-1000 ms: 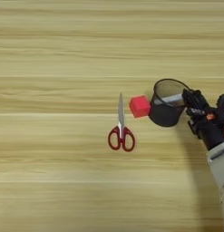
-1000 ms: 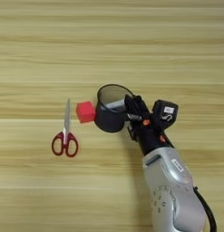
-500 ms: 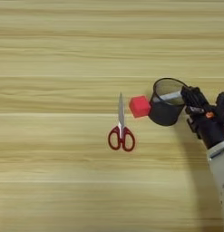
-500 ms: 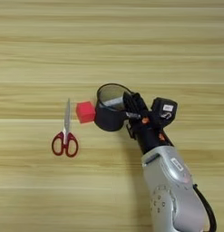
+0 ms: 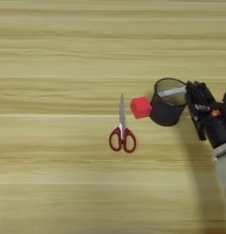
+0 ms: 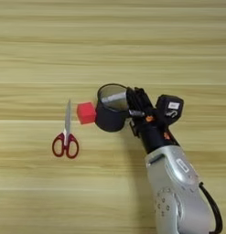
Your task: Move the objects on the table
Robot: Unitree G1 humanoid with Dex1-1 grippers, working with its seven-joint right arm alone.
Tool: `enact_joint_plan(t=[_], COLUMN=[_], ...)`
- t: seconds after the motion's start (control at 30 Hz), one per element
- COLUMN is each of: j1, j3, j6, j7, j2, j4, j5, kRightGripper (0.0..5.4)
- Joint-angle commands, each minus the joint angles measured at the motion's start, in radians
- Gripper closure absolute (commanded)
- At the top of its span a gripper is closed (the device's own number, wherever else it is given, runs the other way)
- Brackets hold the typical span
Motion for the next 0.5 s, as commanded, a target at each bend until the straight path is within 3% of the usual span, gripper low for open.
enact_joint_plan(t=[0.03,0.5], j1=[-0.025,-0.014], j3=[-0.007,-0.028], j6=[-0.022,0.003], j7=[-0.005,-0.025], j2=[-0.028,-0.047], j4=[-0.060,-0.150], j5=[0.002,0.016], kRightGripper=[4.71,4.71])
